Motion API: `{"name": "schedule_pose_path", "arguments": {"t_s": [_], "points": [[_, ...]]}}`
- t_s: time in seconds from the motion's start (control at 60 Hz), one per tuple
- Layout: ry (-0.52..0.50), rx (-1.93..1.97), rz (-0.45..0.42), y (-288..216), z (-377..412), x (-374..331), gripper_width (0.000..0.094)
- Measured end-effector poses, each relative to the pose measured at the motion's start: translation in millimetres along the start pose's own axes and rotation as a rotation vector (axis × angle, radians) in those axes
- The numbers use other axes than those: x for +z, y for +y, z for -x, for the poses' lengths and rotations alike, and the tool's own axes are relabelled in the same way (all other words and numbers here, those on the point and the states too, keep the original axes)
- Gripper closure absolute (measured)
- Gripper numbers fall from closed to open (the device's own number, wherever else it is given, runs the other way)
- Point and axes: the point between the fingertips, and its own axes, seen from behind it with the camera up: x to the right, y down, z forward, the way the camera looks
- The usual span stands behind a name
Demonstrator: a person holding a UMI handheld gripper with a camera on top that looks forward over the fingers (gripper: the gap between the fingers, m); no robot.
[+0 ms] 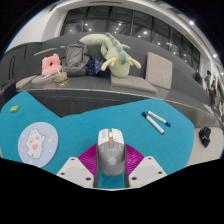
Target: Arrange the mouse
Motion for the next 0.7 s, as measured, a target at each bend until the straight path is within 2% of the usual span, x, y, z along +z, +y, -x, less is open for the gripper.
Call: {"name": "schedule_pose_path", "arguments": {"t_s": [0.183, 0.317, 0.45, 0.6, 0.7], "points": [[-0.083, 0.099, -0.054, -70.0, 57.3, -40.1, 0.0598], [-0.159, 0.103, -0.058, -92.8, 131.5, -59.8, 0.0598], [-0.224, 0.083, 0.003, -69.8, 206.3, -57.5, 0.0598], [-0.185, 0.031, 0.093, -15.2, 248.6, -37.2, 0.0597], [-0.173, 0.082, 0.149, 12.5, 259.9, -25.1, 0.0520]]}}
